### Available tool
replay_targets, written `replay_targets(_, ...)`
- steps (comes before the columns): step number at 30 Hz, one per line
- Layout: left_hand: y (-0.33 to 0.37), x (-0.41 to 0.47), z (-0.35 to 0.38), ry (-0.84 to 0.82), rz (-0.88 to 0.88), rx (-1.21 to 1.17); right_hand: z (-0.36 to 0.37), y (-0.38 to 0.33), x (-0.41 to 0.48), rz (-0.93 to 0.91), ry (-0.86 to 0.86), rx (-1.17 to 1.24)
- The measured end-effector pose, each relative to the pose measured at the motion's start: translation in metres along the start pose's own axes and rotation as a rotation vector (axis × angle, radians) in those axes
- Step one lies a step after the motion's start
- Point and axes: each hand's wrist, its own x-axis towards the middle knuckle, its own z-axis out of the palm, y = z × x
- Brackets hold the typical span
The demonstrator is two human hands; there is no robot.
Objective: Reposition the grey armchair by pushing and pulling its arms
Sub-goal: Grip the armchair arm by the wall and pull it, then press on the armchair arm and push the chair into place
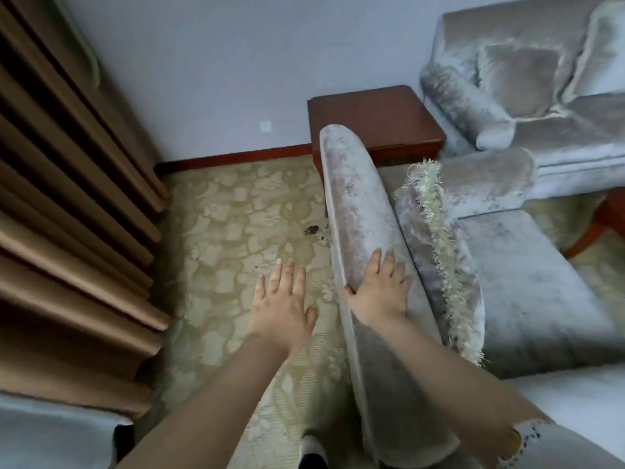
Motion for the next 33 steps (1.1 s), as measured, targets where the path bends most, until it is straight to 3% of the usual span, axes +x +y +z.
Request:
replay_targets(5,-0.014,0.070,0.006,0.000,0.234,0.031,0.008,0.004,-0.002,-0.004,0.063,0.021)
replay_targets(10,-0.019,0.151,0.003,-0.007,0.437,0.062,0.011,0.004,0.001,0.002,0.017,0.017)
replay_targets(17,0.028,0.230,0.006,0.065,0.758,0.112,0.002,0.006,0.004,0.116,0.085,0.187)
replay_targets(20,0.037,0.259,0.015,0.062,0.906,0.129,0.000,0.004,0.010,0.244,0.118,0.208)
replay_targets(27,0.015,0.348,0.010,0.027,1.180,0.194,-0.001,-0.049,0.061,0.761,0.197,0.104)
replay_targets(33,-0.015,0.437,0.000,-0.024,1.137,0.181,0.001,-0.057,0.068,0.891,0.282,0.015)
